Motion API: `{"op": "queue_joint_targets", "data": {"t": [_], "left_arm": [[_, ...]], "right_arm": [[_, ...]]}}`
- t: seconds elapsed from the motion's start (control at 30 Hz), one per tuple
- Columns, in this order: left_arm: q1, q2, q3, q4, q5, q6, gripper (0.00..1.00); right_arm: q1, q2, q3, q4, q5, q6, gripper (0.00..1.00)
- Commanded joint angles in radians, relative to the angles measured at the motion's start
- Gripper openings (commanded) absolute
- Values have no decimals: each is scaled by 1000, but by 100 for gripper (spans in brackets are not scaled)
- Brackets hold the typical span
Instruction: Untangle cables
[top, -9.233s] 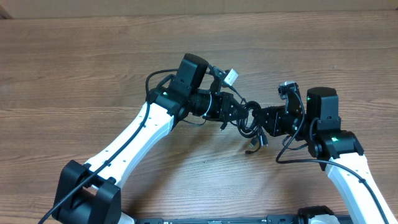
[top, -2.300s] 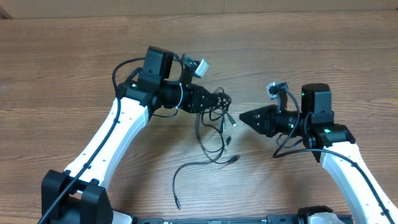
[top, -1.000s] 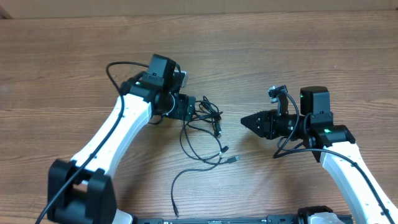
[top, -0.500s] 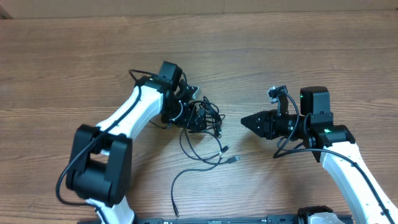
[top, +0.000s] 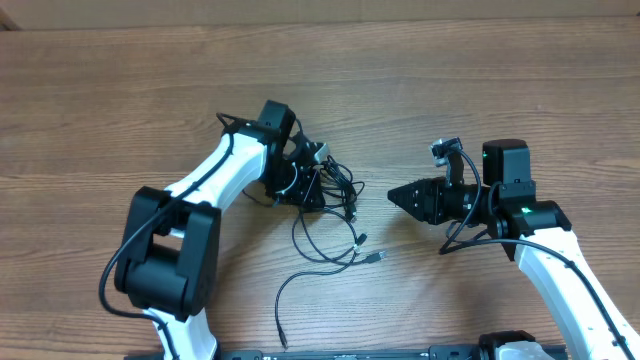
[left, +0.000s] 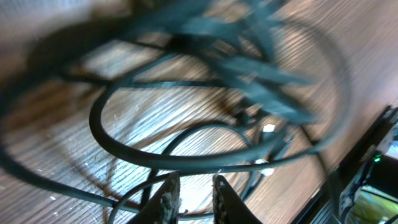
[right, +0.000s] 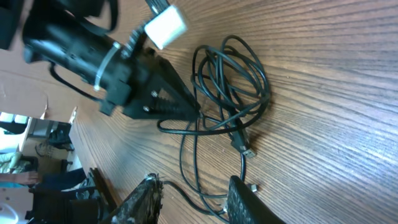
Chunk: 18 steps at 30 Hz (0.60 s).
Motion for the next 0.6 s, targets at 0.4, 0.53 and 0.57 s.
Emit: {"op": "queue_joint_targets", "data": {"t": [0.4, 0.53, 0.57], "left_arm": [[26, -171, 123, 80, -413, -41, 67], [26, -117, 122, 106, -410, -94, 67], [26, -103, 122, 109, -410, -107, 68]], "right_arm": [[-2, 3, 1, -6, 15, -1, 33], [-2, 3, 1, -7, 15, -1, 32], [-2, 3, 1, -7, 15, -1, 33]]}}
